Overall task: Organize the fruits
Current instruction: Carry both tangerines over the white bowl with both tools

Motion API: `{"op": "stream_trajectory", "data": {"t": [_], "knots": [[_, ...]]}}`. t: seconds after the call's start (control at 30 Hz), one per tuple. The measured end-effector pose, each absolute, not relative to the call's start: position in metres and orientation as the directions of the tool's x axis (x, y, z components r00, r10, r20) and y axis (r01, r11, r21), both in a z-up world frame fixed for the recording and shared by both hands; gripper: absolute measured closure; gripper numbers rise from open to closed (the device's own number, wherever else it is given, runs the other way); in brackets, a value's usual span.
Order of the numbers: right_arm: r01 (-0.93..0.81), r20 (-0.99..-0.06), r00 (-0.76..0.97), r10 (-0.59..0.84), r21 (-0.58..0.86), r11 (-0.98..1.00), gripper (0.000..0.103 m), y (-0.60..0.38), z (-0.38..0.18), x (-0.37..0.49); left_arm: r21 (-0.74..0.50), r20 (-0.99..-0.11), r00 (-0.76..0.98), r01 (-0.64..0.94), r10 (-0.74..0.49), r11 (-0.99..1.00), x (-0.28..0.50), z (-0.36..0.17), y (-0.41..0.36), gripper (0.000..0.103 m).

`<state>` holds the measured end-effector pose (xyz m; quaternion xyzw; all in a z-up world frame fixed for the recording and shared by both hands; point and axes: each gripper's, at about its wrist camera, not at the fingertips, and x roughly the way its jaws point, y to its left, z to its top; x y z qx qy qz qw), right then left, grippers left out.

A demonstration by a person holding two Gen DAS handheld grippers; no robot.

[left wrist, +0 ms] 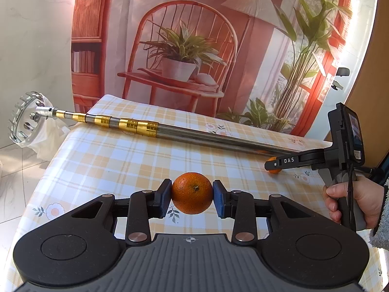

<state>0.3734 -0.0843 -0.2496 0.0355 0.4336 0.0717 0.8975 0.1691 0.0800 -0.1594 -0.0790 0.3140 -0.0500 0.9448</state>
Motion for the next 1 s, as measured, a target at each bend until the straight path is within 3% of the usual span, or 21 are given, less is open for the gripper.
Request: {"op": "stream_trajectory", "data": {"t": [1.0], "knots": [[-0.151,-0.691,0.685,0.229,0.173,0.973,0.072,-0.134,-0.178,0.220,-0.164,-0.535,0.791,0.249,-0.298,0.955,0.123,-0.130,0.006,0.065]]}}
